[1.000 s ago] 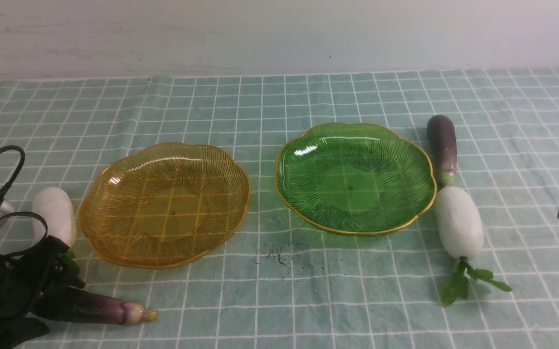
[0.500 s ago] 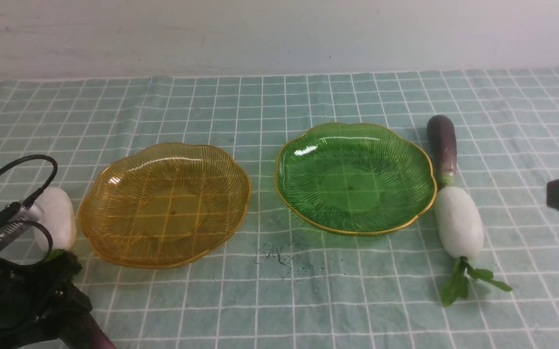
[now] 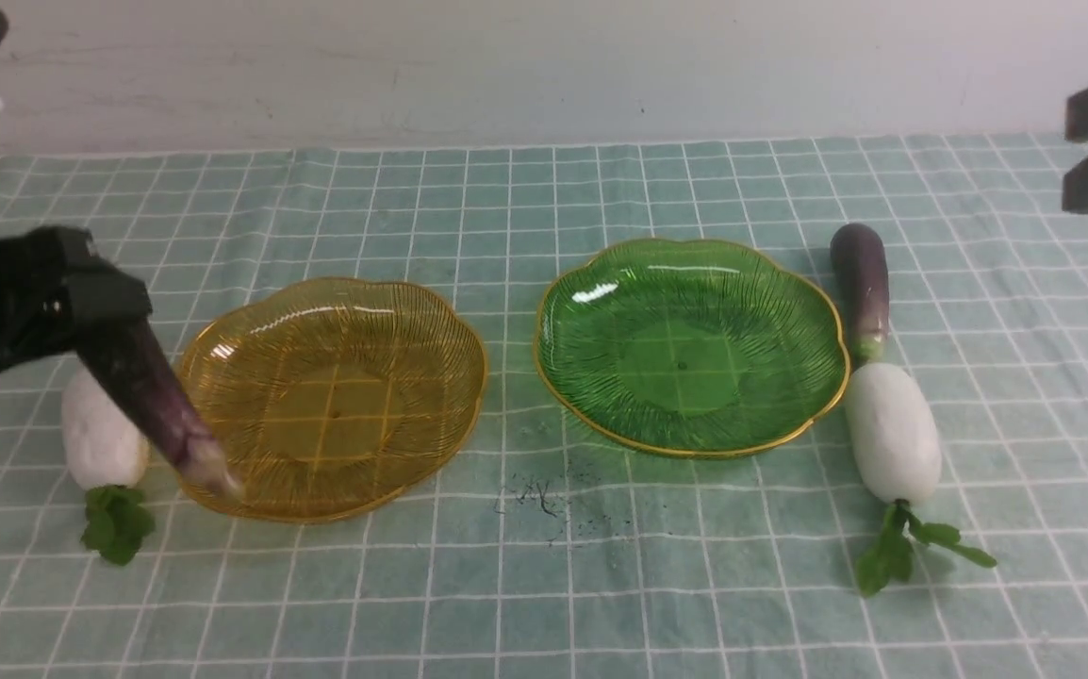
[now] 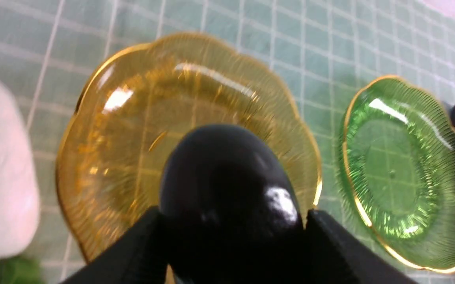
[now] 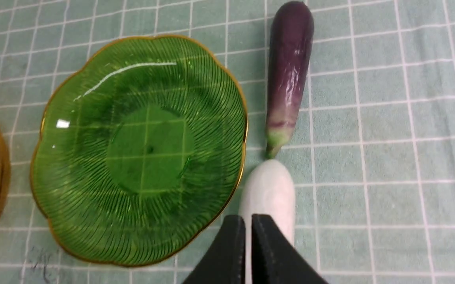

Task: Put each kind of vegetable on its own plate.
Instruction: Use the left arm to grab an eggplant and put it into the left plate, then use the right arm to grab an eggplant and put it into the left plate

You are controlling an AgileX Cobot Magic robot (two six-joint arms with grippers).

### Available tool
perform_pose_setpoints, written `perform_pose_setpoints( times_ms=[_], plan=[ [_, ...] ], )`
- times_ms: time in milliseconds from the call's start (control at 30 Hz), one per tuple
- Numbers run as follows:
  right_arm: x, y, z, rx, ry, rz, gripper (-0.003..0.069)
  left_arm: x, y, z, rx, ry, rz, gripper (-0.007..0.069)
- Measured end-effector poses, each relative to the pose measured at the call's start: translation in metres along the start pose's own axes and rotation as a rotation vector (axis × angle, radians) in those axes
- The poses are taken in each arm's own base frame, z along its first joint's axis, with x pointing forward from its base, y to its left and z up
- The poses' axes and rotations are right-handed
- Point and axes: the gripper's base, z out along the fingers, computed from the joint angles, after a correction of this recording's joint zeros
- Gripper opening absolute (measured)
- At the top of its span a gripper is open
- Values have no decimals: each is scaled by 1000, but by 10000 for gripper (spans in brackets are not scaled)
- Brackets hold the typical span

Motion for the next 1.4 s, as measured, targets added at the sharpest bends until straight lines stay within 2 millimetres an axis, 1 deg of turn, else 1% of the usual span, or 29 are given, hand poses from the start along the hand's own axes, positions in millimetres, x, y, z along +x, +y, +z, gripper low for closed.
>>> perform_pose_setpoints(
  times_ms=[33,67,100,133,167,200,233,267,300,400,467,533,600,633,700,733,800,867,900,933,1033,1100,1167,1200,1267,1300,1333,1367,1400],
  plan=[
    [-10,-2,14,3,10,8,42,-7,-5,8,21,4,25,392],
    [-16,-6,35,7,36,14,64,-11,-6,19,34,20,41,392],
    [-24,-9,50,9,46,19,99,-14,-8,28,42,30,52,392],
    [-27,-13,69,13,68,25,128,-15,-8,42,47,53,55,392],
    [-32,-17,86,16,77,29,177,-15,-6,55,43,69,53,392],
    [-34,-21,104,20,91,34,217,-15,-5,68,39,84,51,392],
    [-34,-26,126,25,110,41,278,-13,-1,81,29,98,43,392],
    [-36,-30,141,28,112,45,331,-11,1,92,23,110,39,392],
    [-33,-35,162,33,131,51,382,-7,5,105,16,133,29,392],
    [-30,-43,205,19,158,79,506,4,14,130,3,192,5,392],
    [-26,-47,226,4,179,86,538,8,20,141,-12,207,-7,392],
    [-24,-48,237,-4,185,86,549,10,24,146,-25,207,-12,412],
    [-22,-51,250,-8,189,88,550,12,28,151,-36,213,-16,456],
    [-19,-53,256,-5,196,89,548,14,30,154,-39,222,-17,497],
    [-15,-55,262,-2,204,90,536,15,31,156,-41,230,-18,545],
    [-14,-56,265,1,205,89,516,16,31,156,-42,231,-19,562],
    [-15,-56,265,3,196,86,447,15,31,156,-40,231,-18,583],
    [-16,-56,264,8,193,78,332,11,29,154,-33,226,-10,581],
    [-18,-56,263,12,189,71,309,8,28,151,-29,221,-2,568],
    [-19,-56,261,16,187,65,310,4,27,148,-23,217,2,548],
    [-32,-54,243,29,172,49,325,-15,23,125,-8,179,30,433],
    [-55,-43,208,10,121,38,325,-27,20,105,0,153,55,314],
    [-69,-31,180,-27,81,37,325,-36,16,80,2,137,90,155],
    [-78,-19,161,-65,54,28,325,-39,15,66,-5,134,111,90],
    [-86,7,134,-153,23,7,325,-41,16,48,-20,138,135,33],
    [-87,26,123,-212,13,-7,325,-42,18,37,-37,137,146,15],
    [-87,41,117,-262,11,-22,325,-42,20,28,-55,134,153,6],
    [-84,58,115,-311,19,-35,325,-43,22,22,-68,136,145,1],
    [-79,79,116,-369,33,-54,325,-43,25,14,-90,133,145,-2]
  ],
)
